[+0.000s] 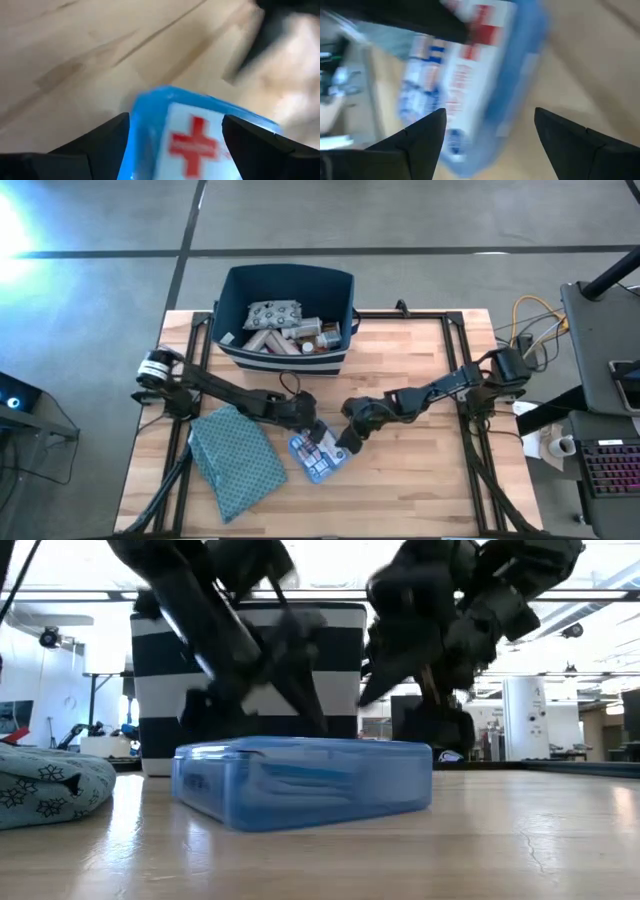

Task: Pick & place medical supplies in basket/bin
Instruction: Put the blue first aid kit into the blue bin

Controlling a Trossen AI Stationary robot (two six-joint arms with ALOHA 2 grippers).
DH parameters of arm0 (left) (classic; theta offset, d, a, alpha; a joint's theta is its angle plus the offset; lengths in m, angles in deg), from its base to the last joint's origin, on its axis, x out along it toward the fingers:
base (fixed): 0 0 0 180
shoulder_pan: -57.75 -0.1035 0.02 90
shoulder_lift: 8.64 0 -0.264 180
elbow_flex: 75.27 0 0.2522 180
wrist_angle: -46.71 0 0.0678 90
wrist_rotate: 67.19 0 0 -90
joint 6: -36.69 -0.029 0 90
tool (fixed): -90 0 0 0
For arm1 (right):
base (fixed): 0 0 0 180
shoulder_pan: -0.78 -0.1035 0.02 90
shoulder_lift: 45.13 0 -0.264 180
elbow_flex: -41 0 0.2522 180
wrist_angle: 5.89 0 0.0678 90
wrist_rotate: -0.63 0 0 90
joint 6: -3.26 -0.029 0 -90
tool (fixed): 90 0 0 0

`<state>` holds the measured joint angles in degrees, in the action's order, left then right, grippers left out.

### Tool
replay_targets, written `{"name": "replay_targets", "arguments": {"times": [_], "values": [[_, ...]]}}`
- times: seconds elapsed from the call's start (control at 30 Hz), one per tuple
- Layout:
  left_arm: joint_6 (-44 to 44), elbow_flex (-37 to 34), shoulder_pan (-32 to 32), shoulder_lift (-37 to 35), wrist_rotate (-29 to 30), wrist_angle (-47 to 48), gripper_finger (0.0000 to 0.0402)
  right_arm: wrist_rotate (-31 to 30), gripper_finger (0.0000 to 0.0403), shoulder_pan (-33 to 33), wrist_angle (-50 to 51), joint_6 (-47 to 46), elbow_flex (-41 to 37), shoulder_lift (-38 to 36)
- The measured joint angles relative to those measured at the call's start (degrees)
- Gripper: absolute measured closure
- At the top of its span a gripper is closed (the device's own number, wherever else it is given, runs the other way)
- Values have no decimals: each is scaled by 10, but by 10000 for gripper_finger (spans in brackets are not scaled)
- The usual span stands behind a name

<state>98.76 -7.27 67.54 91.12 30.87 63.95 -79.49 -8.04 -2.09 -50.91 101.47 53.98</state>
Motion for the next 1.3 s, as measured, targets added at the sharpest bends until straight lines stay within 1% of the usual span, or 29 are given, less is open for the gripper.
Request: {"name": "replay_targets", "arguments": {"times": [0.07, 0.17, 0.3, 0.37, 0.5, 0.6, 0.7, 0.77, 0.97, 1.03, 1.17, 1.3], "values": [[-1, 0, 7, -32, 0, 28, 105, -22, 110, -3, 15, -3, -4, -1], [11, 1, 27, -78, 9, 91, 105, -37, 110, -5, 32, -11, -5, -16], [73, 0, 84, -122, 11, 153, 105, -39, 110, -6, 46, -11, -10, -20], [104, -3, 119, -125, 10, 156, 105, -39, 110, -7, 42, -11, -10, -21], [186, -7, 177, -99, 7, 154, 105, -36, 110, -7, 35, -20, -10, -15], [217, -7, 190, -65, 8, 118, 105, -24, 110, -6, 7, -19, -9, -8], [219, -7, 189, -31, 10, 49, 105, -18, 110, -3, -11, -19, -9, 8], [219, -3, 185, -7, 10, 23, 105, -9, 110, -1, -22, -20, -10, 22], [233, 13, 186, 49, 8, 5, 105, 63, 110, 1, -100, -55, -8, 78], [235, 12, 189, 63, 8, 1, 105, 90, 110, 3, -113, -70, -3, 92], [242, 12, 191, 81, 4, 0, 105, 94, 110, 3, -112, -73, 6, 103], [243, 11, 191, 93, 6, -5, 105, 95, 110, 3, -110, -66, 6, 92]]}}
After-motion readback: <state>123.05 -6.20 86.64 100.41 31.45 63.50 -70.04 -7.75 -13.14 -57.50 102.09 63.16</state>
